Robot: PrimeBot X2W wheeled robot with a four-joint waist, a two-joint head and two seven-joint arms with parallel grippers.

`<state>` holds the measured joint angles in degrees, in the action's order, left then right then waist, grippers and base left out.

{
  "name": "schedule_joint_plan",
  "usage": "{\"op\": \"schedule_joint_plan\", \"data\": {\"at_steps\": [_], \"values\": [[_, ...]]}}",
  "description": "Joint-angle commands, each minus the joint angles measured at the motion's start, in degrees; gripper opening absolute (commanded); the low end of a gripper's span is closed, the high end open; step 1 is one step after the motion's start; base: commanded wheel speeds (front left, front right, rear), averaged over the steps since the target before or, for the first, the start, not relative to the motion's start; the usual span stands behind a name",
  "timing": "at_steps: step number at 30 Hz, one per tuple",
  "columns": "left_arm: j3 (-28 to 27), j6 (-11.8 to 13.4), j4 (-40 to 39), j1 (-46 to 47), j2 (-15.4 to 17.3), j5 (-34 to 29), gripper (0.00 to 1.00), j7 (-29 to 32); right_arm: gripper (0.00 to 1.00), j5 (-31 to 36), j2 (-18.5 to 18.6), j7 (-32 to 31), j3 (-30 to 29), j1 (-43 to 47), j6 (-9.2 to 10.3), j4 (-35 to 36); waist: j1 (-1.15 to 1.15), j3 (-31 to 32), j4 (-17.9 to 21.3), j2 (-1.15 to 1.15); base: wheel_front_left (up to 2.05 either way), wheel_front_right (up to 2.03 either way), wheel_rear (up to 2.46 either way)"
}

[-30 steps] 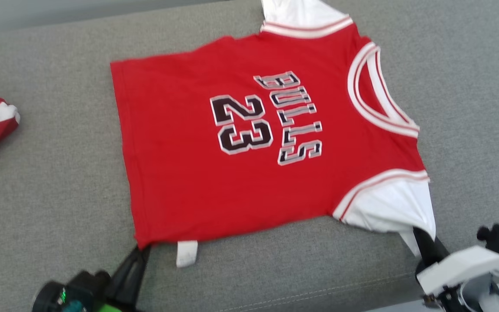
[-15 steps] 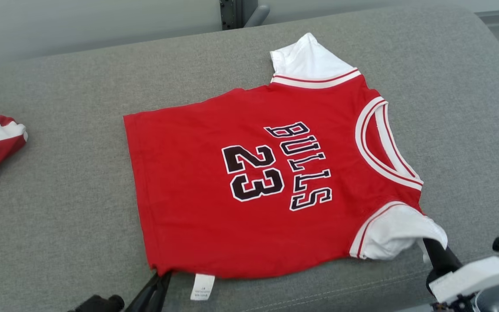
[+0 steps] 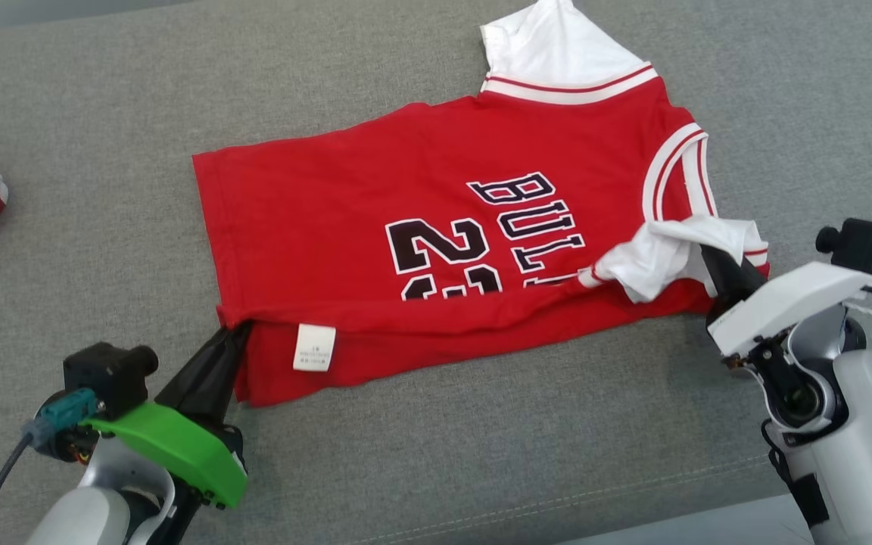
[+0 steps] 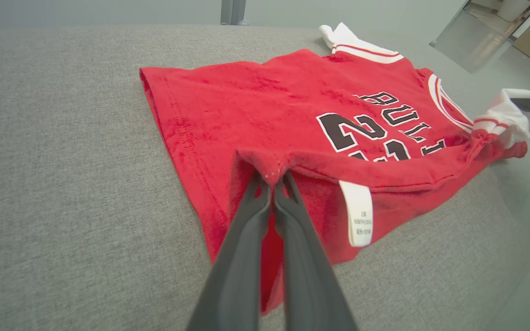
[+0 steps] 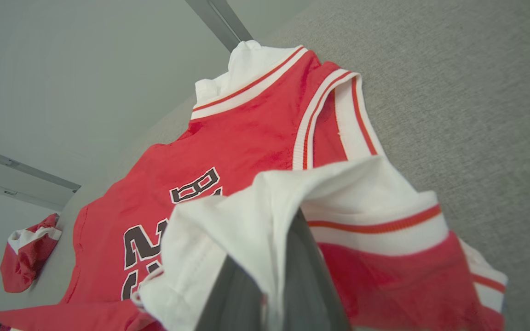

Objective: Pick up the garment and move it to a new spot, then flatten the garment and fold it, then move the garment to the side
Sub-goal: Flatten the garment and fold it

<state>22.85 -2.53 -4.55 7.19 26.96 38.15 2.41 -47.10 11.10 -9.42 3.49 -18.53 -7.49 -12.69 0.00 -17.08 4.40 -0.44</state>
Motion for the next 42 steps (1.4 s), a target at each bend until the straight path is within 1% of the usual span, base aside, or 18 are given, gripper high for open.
{"op": "schedule_joint_plan", "data": {"at_steps": [1,4,7,9,10,11,12,13,14,15,17,22,24,28,31,33,34,42], "values": [[-0.2,-0.2,2.0,2.7,-0.3,0.4,0.0,1.0,0.0,1.5,0.2,-0.6,0.2,-3.0,0.0,-2.2,0.0,-2.2,-1.0,0.44,0.0,0.0,0.0],[0.3,-0.4,5.7,5.9,-0.7,0.0,0.0,2.3,0.0,3.5,0.2,-1.4,0.9,-7.1,0.0,-5.8,0.0,-3.3,-1.4,0.44,0.0,0.0,0.0],[1.0,-0.7,7.9,7.4,-1.1,-0.2,0.0,3.1,0.0,4.5,0.1,-1.9,1.4,-9.3,0.0,-8.2,0.0,-3.9,-1.5,0.44,0.0,0.0,0.0],[1.9,-1.3,10.3,9.5,-1.7,-0.4,0.0,3.4,0.0,6.5,0.6,-1.5,2.2,-12.2,0.0,-11.2,0.0,-4.4,-1.8,0.44,0.0,0.0,0.0],[2.2,-1.7,11.0,9.9,-1.9,-0.4,0.0,3.3,0.27,7.5,0.9,-0.6,2.4,-13.1,0.0,-11.8,0.0,-4.5,-1.9,0.44,0.0,0.0,0.0],[2.3,-1.7,11.6,10.2,-2.2,-0.1,0.0,3.1,1.0,8.4,1.1,0.0,2.8,-13.6,0.0,-12.5,0.0,-4.5,-2.0,0.44,0.0,0.0,0.0],[2.5,-1.9,12.1,10.5,-2.4,-0.1,0.0,2.9,1.0,8.9,1.2,0.5,3.2,-13.9,0.0,-13.1,0.0,-4.4,-2.1,0.44,0.0,0.0,0.0],[2.5,-1.9,12.6,10.6,-2.8,0.3,0.06,2.9,1.0,9.4,1.4,0.8,3.7,-14.2,0.0,-13.5,0.0,-4.2,-2.2,0.44,0.0,0.0,0.0],[2.3,-1.7,13.0,10.6,-3.1,0.5,0.3,2.5,1.0,9.8,1.7,1.4,4.1,-14.4,0.0,-13.5,0.0,-4.0,-2.2,0.44,0.0,0.0,0.0],[2.4,-1.6,13.4,10.4,-3.2,0.5,0.49,2.4,1.0,10.2,2.1,1.9,4.6,-14.4,0.0,-13.4,0.0,-3.6,-2.2,0.44,0.0,0.0,0.0],[2.4,-1.3,13.8,9.2,-3.5,1.1,1.0,2.3,1.0,10.9,3.2,3.0,5.7,-13.6,0.0,-12.6,0.0,-2.8,-2.2,0.44,0.0,0.0,0.0],[1.8,0.4,12.8,5.8,-4.0,1.7,1.0,0.7,1.0,13.4,6.7,6.3,6.6,-9.4,0.0,-8.8,0.0,0.6,-2.0,0.44,0.0,0.0,0.0],[1.3,1.7,11.9,3.8,-4.3,1.8,1.0,-0.5,1.0,15.3,8.0,6.9,6.1,-6.7,0.0,-6.9,0.0,2.2,-1.8,0.44,0.0,0.0,0.0],[0.9,4.4,9.8,-1.1,-5.2,2.4,1.0,-1.8,1.0,19.4,9.7,5.9,4.4,-0.7,0.01,-3.4,0.0,5.0,-1.2,0.44,0.0,0.0,0.0],[0.9,5.6,9.1,-3.5,-5.9,3.5,1.0,-1.5,1.0,21.8,8.9,3.8,2.3,3.1,0.0,-1.5,0.0,5.7,-0.7,0.44,0.0,0.0,0.0],[1.2,6.0,9.0,-4.3,-6.8,4.4,1.0,-0.7,1.0,24.1,8.5,1.6,0.6,5.0,0.01,-0.4,0.0,5.4,-0.5,0.44,0.0,0.0,0.0],[1.2,6.0,9.1,-4.3,-6.7,4.5,1.0,-0.4,1.0,24.6,8.0,0.8,0.1,5.4,0.01,-0.4,0.0,5.1,-0.4,0.44,0.0,0.0,0.0],[1.2,5.3,10.9,-0.7,-5.6,6.2,1.0,3.4,1.0,28.8,6.1,-2.5,-2.3,1.9,0.0,-2.6,0.0,1.0,-0.8,0.44,0.0,0.0,0.0]]}}
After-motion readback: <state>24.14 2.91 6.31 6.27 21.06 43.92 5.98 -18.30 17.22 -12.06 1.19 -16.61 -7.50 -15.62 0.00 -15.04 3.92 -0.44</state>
